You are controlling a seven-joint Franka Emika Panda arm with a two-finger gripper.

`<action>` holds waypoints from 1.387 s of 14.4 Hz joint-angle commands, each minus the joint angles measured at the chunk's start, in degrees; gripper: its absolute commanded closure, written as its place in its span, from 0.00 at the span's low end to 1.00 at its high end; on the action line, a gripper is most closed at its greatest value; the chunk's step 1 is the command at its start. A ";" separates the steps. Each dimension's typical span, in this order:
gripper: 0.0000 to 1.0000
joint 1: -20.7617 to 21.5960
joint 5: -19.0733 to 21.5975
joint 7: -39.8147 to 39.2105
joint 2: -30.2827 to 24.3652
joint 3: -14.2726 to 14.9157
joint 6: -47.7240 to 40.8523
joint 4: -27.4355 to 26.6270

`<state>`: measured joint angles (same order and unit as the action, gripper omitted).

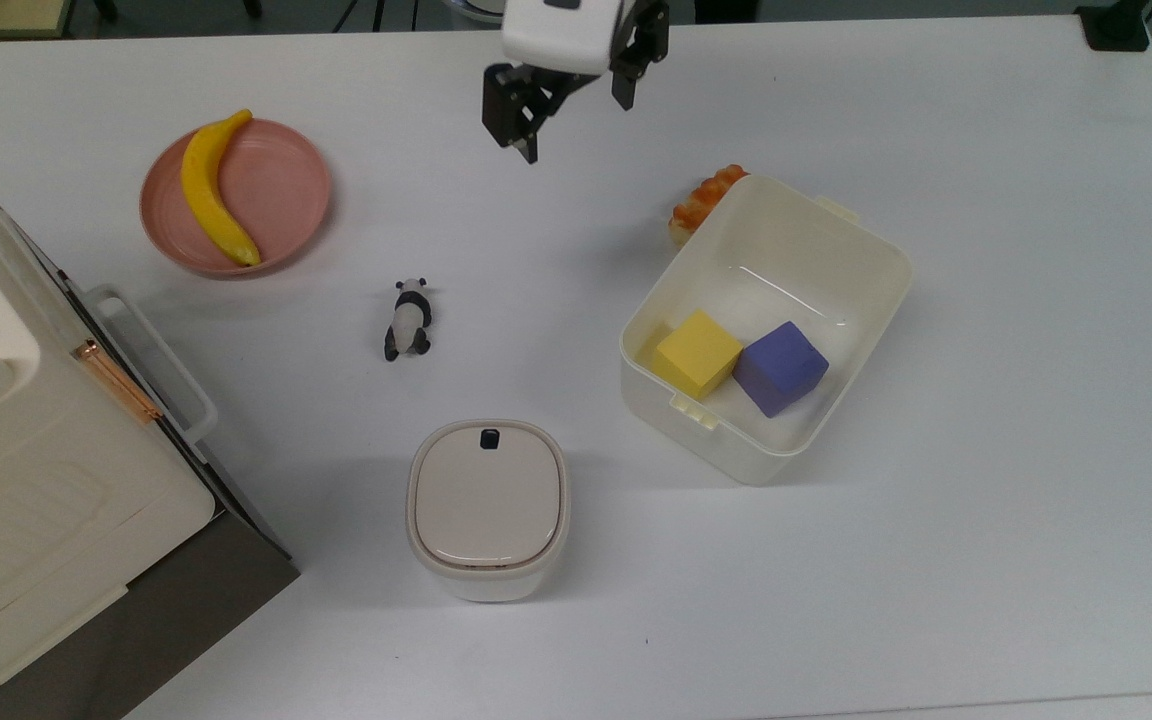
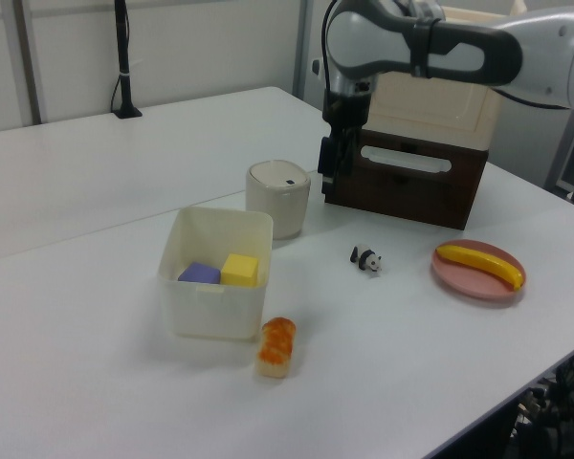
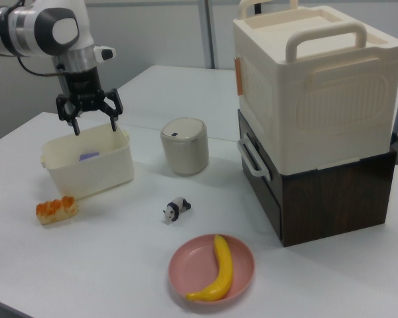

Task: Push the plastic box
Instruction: 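Move the gripper toward the rim of the cream plastic box, then lower the gripper against the inner rim of the box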

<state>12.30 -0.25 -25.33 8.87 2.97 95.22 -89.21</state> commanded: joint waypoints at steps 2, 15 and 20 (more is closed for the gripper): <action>0.00 0.62 -3.53 -2.27 0.01 -2.17 5.58 -4.57; 0.00 3.16 -6.34 -2.71 7.47 -3.67 10.60 -4.57; 0.00 4.92 -6.34 -2.53 9.85 -3.67 12.35 -4.23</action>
<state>15.91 -5.52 -26.96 17.76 -0.89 105.70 -93.38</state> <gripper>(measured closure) 0.000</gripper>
